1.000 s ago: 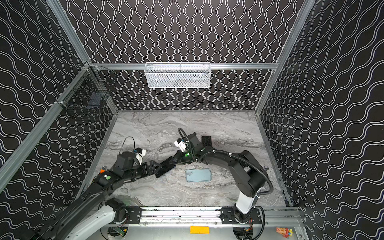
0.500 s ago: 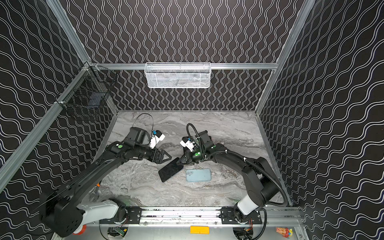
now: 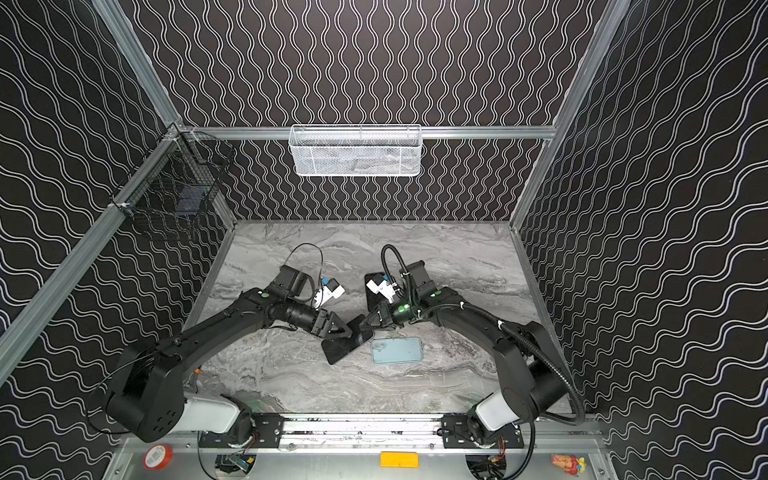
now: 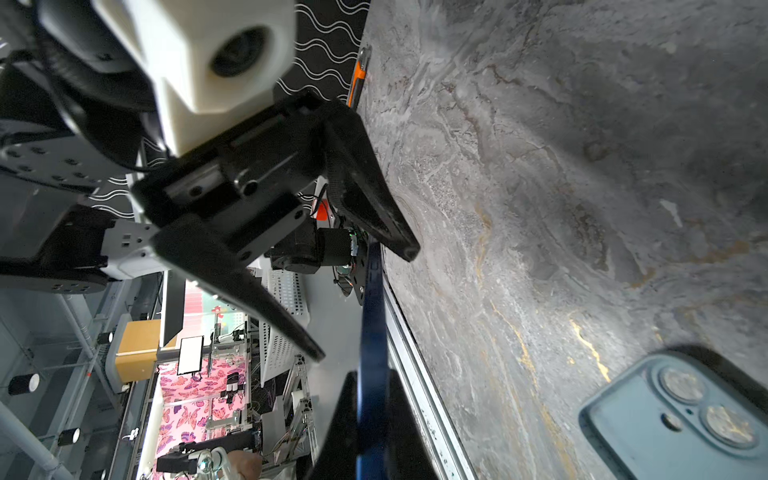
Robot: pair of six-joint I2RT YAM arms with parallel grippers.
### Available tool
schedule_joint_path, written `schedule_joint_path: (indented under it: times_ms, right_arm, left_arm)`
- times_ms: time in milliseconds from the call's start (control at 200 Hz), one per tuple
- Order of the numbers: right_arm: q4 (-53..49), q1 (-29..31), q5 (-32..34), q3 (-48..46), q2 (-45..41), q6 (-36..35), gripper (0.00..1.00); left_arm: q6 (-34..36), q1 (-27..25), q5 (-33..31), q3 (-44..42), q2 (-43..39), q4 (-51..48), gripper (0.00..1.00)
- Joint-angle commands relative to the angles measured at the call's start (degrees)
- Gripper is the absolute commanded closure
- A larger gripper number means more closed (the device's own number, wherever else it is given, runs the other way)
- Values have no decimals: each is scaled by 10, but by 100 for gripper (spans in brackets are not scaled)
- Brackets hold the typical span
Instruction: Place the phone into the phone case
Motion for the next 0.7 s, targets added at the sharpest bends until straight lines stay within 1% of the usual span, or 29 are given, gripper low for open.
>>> schedule_joint_path:
  times_ms: [0, 165, 205, 315, 440, 541, 571, 601, 611, 641, 671, 696]
  right_arm:
    - [38, -7, -50, -2, -15, -1, 100]
    - [43, -26, -64, -5, -17, 3, 100]
    - [47, -31, -68, -6, -17, 5, 100]
    - [57, -41, -76, -7, -13, 9, 100]
    - [61, -50, -81, -7, -8, 9, 100]
    - [69, -59, -83, -8, -1, 14, 100]
    - [69, -60, -83, -8, 2, 16, 96]
    - [69, -60, -82, -6, 4, 16, 93]
    - [68, -72, -81, -6, 5, 16, 93]
    - [69, -79, -81, -5, 7, 17, 90]
    - [71, -82, -82, -5, 10, 19, 80]
    - [71, -86, -80, -5, 11, 19, 76]
  left_arm:
    - [6, 0, 50, -5, 4, 39, 34]
    - [-22, -5, 87, -16, -2, 75, 52]
    - [-28, -8, 96, -19, -6, 82, 55]
    - [-44, -18, 109, -28, -21, 100, 65]
    - [-66, -26, 119, -34, -39, 118, 82]
    - [-84, -29, 123, -41, -47, 138, 90]
    - [-93, -29, 125, -44, -49, 147, 93]
    - [-101, -30, 125, -47, -50, 155, 95]
    - [-104, -30, 125, -48, -50, 159, 96]
    - [-113, -30, 127, -52, -51, 171, 99]
    - [-124, -30, 128, -56, -53, 183, 100]
    - [-135, -30, 127, -59, -54, 193, 100]
